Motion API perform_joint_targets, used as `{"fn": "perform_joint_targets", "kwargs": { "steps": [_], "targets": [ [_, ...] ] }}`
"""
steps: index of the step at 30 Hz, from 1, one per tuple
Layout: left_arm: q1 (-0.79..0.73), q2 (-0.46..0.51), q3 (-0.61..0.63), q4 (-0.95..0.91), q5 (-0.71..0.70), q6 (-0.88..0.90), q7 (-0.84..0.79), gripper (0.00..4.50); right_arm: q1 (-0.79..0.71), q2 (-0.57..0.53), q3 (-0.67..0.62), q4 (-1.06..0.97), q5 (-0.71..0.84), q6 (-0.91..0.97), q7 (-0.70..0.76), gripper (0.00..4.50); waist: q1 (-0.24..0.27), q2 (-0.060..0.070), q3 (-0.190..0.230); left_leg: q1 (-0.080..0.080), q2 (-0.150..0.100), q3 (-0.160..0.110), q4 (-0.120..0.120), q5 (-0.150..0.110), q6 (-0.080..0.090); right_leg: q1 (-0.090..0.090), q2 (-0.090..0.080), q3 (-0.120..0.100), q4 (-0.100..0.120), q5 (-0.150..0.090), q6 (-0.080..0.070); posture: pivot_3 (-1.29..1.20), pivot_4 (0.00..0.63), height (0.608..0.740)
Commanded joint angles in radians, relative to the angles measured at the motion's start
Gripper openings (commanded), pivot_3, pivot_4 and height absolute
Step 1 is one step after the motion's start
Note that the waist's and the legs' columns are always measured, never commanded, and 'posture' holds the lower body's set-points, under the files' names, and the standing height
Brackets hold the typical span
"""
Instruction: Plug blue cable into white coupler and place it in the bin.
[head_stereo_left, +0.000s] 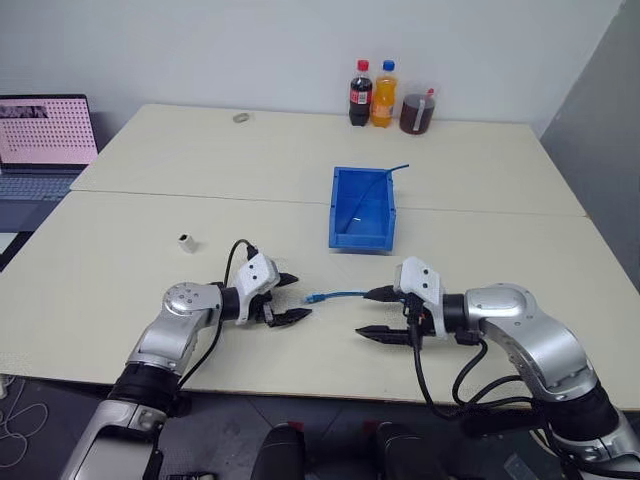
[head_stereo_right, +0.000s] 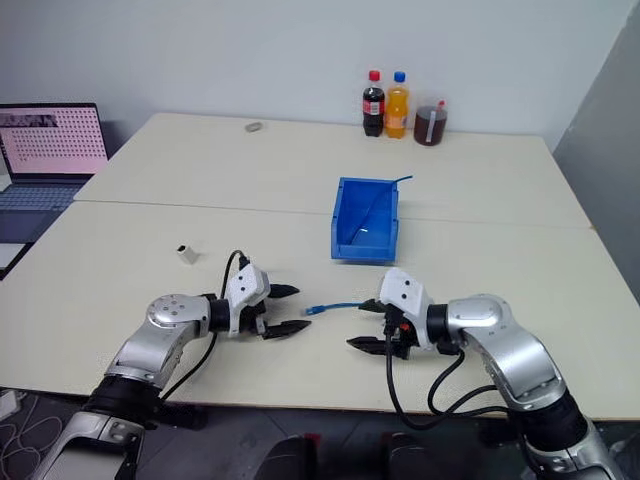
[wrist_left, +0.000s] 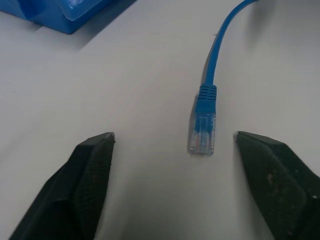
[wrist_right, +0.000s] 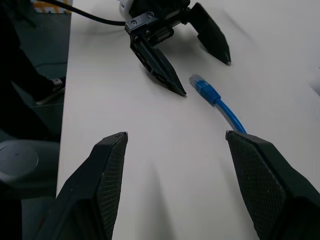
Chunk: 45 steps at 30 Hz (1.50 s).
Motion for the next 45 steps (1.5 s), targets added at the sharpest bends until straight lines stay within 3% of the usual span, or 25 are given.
{"fn": "perform_joint_targets", "kwargs": {
  "steps": [1,15,20,23,26,35,45],
  "targets": [
    [-0.009,-0.009,-0.059,0.045,0.054,-0.015,-0.028,3.18,0.016,0.0,-0.026,-0.065,0.025,0.023,-0.062,3.34,0.001,0.0,0.0,0.0,0.0,0.0,0.0,0.0,0.0,0.0,0.0,0.0,0.0,0.0,0.0,0.0,0.15,0.74],
    [-0.014,-0.013,-0.102,0.072,0.09,-0.056,-0.047,0.22,0.074,-0.005,-0.073,-0.108,0.085,0.038,-0.179,3.34,0.002,0.002,-0.004,0.001,-0.001,0.0,0.0,0.0,0.0,0.001,0.0,0.0,0.0,0.0,0.001,0.0,0.15,0.74],
    [-0.015,-0.022,-0.068,0.012,0.026,-0.011,-0.066,0.23,0.126,0.034,-0.085,-0.128,0.077,-0.054,-0.239,3.34,0.002,0.002,-0.004,0.001,0.0,0.0,0.0,0.0,0.0,0.001,0.0,0.0,0.0,0.0,0.001,0.0,0.15,0.74],
    [-0.029,-0.04,-0.016,-0.088,-0.083,0.115,-0.086,0.23,0.177,0.068,-0.094,-0.153,0.097,-0.129,-0.259,3.34,0.002,0.002,-0.004,0.0,0.0,0.0,0.0,0.0,0.0,0.001,0.0,0.0,0.0,0.0,0.001,0.0,0.15,0.74],
    [-0.046,-0.04,0.041,-0.21,-0.237,0.312,-0.113,0.23,0.221,0.117,-0.134,-0.187,0.215,-0.121,-0.242,3.34,0.001,0.0,-0.002,-0.002,0.0,-0.002,0.0,0.0,0.0,0.0,0.0,-0.001,-0.001,0.0,0.0,0.0,0.15,0.74],
    [-0.087,-0.024,0.116,-0.381,-0.488,0.644,-0.11,0.23,0.255,0.188,-0.187,-0.202,0.368,-0.059,-0.339,3.34,-0.01,0.0,-0.002,-0.002,0.001,-0.004,-0.001,0.0,0.0,-0.001,0.002,-0.002,0.0,-0.001,0.0,0.0,0.15,0.74],
    [-0.121,-0.044,0.176,-0.401,-0.649,0.818,-0.057,0.23,0.193,0.224,-0.267,-0.156,0.586,0.02,-0.401,3.34,-0.01,0.0,-0.001,-0.002,0.001,-0.004,-0.001,0.0,0.0,-0.001,0.002,-0.002,-0.001,-0.001,0.0,0.0,0.15,0.74]
  ]
}}
